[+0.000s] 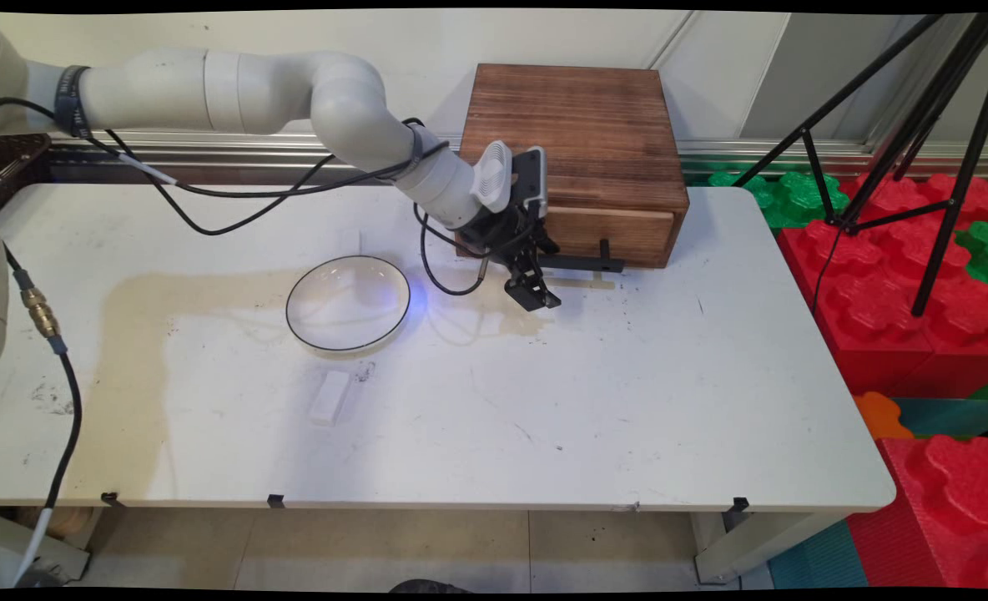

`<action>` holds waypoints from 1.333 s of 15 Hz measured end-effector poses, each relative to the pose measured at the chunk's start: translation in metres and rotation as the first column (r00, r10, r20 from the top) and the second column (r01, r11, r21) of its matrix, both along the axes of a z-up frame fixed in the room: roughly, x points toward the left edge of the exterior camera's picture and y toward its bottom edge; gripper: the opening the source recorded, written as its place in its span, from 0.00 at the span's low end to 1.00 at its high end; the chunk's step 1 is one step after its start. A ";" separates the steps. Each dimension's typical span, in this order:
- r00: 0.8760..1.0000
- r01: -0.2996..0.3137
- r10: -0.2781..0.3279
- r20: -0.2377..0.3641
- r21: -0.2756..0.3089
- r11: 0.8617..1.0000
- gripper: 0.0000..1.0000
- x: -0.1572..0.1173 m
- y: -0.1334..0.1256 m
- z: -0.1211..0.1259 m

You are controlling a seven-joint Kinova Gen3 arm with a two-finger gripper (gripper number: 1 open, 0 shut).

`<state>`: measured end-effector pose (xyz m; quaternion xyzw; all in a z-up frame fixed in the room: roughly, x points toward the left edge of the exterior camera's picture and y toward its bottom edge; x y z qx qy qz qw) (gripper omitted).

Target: Open the drawer

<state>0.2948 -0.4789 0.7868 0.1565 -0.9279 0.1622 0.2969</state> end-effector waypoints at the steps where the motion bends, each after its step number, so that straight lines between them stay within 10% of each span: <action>1: 1.000 0.002 -0.002 0.002 0.000 1.000 1.00 -0.001 0.000 -0.001; 20: 0.997 0.072 -0.072 0.014 0.015 0.997 1.00 -0.026 0.032 -0.007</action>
